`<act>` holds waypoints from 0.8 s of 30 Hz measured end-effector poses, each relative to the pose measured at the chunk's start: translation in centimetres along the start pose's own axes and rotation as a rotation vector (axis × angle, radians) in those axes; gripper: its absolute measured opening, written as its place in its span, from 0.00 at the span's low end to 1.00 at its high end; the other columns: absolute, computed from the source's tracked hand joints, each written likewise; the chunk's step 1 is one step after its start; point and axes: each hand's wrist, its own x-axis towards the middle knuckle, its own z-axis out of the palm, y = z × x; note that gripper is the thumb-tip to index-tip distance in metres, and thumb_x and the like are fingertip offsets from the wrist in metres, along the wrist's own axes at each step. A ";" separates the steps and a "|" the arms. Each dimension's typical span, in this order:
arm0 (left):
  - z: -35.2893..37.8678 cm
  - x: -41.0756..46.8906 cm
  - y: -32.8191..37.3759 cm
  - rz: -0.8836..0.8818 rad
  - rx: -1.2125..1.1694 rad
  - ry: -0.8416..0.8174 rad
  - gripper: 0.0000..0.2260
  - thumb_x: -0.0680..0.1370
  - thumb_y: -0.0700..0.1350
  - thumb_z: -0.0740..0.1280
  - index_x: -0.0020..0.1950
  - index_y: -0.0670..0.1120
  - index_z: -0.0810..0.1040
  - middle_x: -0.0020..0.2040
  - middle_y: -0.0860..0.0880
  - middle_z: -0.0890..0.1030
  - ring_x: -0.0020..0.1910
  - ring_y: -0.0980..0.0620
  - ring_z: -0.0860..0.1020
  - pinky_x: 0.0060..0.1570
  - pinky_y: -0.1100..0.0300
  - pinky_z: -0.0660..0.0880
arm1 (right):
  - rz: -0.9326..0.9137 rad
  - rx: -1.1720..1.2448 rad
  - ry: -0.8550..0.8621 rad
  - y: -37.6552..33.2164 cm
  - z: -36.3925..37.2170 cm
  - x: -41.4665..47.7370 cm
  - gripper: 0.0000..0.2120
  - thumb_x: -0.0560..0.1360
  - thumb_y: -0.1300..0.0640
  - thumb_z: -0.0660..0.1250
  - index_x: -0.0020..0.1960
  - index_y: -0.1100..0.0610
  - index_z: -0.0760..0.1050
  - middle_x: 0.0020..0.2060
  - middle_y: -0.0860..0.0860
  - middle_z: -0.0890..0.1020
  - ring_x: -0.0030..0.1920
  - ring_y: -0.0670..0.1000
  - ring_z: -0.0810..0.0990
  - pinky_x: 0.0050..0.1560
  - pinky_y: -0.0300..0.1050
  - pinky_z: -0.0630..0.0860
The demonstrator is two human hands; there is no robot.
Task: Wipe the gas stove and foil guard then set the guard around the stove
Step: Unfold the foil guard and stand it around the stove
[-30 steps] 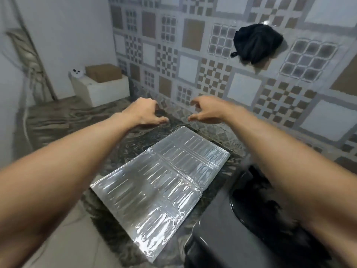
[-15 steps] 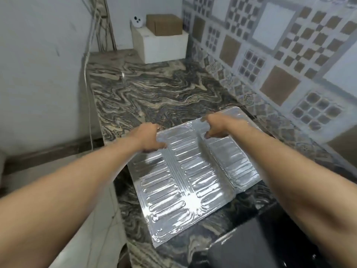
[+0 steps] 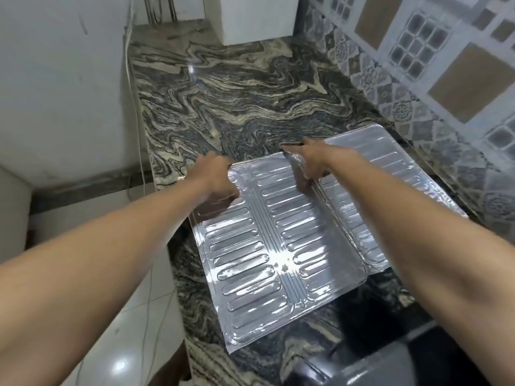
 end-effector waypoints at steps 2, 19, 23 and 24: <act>-0.8 0.0 0.4 -0.012 -0.130 0.071 0.27 0.70 0.49 0.75 0.68 0.49 0.76 0.65 0.42 0.76 0.64 0.40 0.73 0.62 0.47 0.73 | 0.007 0.004 0.012 -0.1 0.0 0.0 0.47 0.72 0.68 0.66 0.79 0.36 0.48 0.80 0.55 0.45 0.78 0.65 0.51 0.64 0.61 0.74; -19.8 -10.3 6.1 0.272 -0.295 0.482 0.11 0.73 0.41 0.68 0.52 0.50 0.85 0.54 0.46 0.85 0.56 0.43 0.80 0.54 0.57 0.74 | 0.011 0.052 0.654 -0.2 -14.4 -18.0 0.23 0.70 0.45 0.75 0.60 0.51 0.70 0.57 0.57 0.80 0.60 0.62 0.75 0.64 0.63 0.67; -22.6 -11.4 7.6 0.351 -0.266 0.458 0.10 0.73 0.40 0.68 0.51 0.49 0.85 0.52 0.46 0.85 0.55 0.44 0.81 0.55 0.56 0.75 | -0.023 0.114 0.707 0.0 -15.9 -22.5 0.09 0.73 0.51 0.74 0.51 0.51 0.79 0.43 0.50 0.80 0.50 0.58 0.80 0.48 0.45 0.70; -22.8 -11.5 7.9 0.367 -0.260 0.450 0.09 0.73 0.40 0.69 0.50 0.49 0.85 0.52 0.46 0.85 0.55 0.45 0.81 0.55 0.56 0.76 | -0.034 0.125 0.728 0.3 -15.9 -23.1 0.07 0.73 0.52 0.74 0.50 0.52 0.81 0.40 0.49 0.80 0.48 0.57 0.81 0.44 0.43 0.69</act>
